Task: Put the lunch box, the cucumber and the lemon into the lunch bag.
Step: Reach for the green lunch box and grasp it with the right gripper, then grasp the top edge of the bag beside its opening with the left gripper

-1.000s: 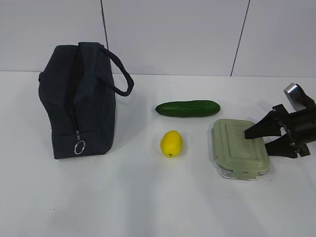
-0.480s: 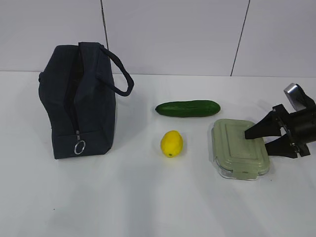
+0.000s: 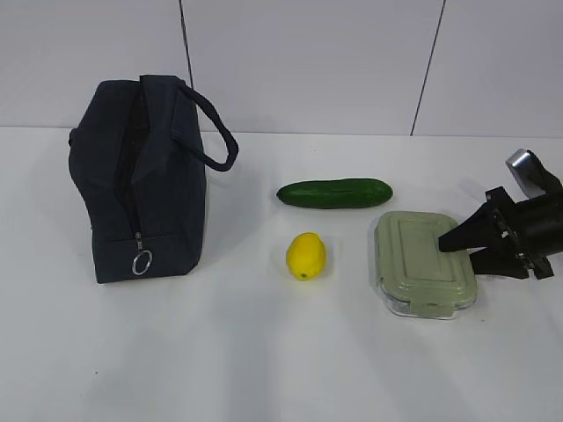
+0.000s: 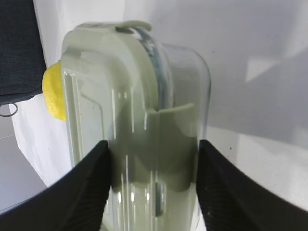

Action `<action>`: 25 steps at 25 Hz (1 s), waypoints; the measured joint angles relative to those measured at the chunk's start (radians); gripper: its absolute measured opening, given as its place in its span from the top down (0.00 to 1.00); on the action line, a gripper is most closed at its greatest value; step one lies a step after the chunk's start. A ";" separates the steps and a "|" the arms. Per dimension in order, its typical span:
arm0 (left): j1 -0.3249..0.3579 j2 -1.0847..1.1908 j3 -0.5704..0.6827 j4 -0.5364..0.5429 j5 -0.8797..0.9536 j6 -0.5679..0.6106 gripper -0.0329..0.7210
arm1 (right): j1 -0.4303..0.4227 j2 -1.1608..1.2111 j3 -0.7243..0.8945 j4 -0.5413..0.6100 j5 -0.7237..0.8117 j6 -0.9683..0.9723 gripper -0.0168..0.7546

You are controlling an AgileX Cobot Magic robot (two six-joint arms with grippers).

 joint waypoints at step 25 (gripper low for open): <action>0.000 0.000 0.000 0.002 0.000 0.000 0.51 | 0.000 0.000 0.000 0.004 -0.002 -0.002 0.48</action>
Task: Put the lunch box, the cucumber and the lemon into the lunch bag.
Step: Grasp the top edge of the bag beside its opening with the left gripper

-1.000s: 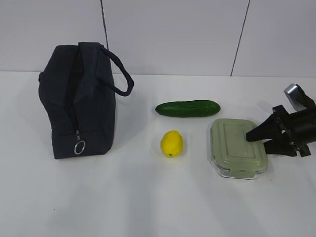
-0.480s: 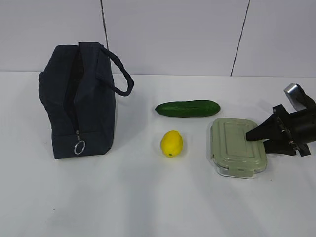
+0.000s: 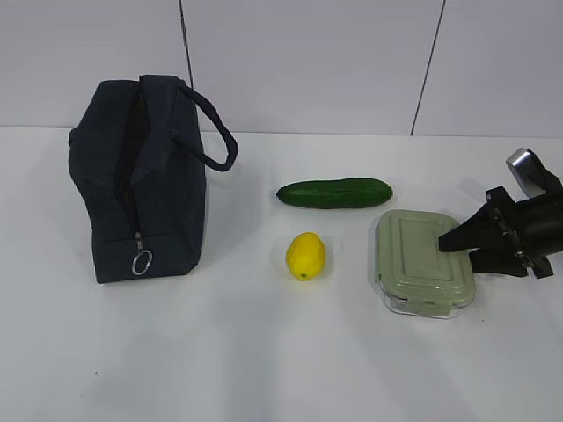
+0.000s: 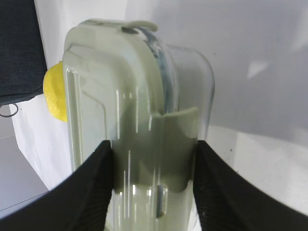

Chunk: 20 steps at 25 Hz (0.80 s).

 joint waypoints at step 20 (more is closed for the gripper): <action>0.000 0.361 -0.205 -0.065 -0.134 0.000 0.51 | 0.000 0.000 0.000 -0.006 0.008 0.000 0.48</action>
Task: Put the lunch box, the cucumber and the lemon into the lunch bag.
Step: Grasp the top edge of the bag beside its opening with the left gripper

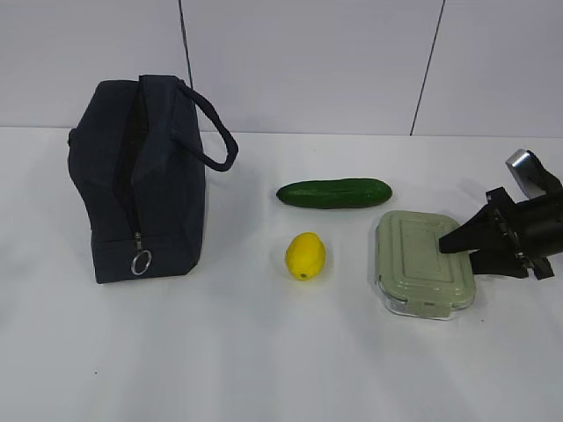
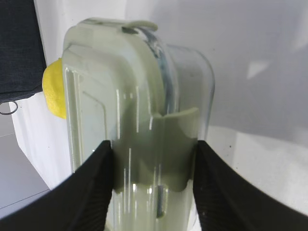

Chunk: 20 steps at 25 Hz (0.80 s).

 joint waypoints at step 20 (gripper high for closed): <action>0.059 0.906 -0.324 -0.557 -0.262 0.353 0.48 | 0.000 0.000 0.000 -0.002 0.000 0.000 0.48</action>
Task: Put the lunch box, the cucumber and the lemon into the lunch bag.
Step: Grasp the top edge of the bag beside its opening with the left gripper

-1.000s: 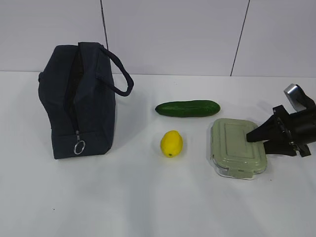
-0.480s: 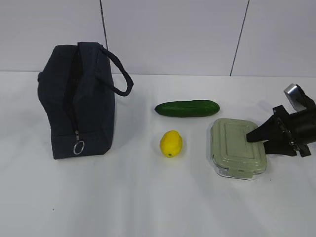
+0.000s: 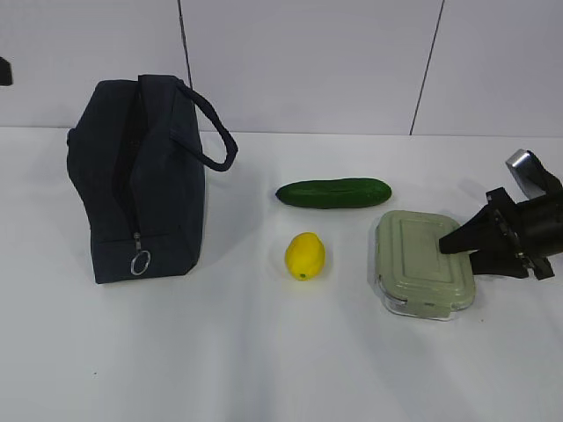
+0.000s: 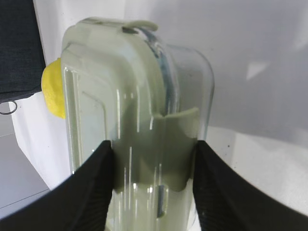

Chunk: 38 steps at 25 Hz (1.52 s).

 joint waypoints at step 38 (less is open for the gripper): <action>0.074 0.595 -0.263 -0.492 0.185 0.492 0.44 | 0.000 0.000 0.000 -0.006 0.009 0.000 0.48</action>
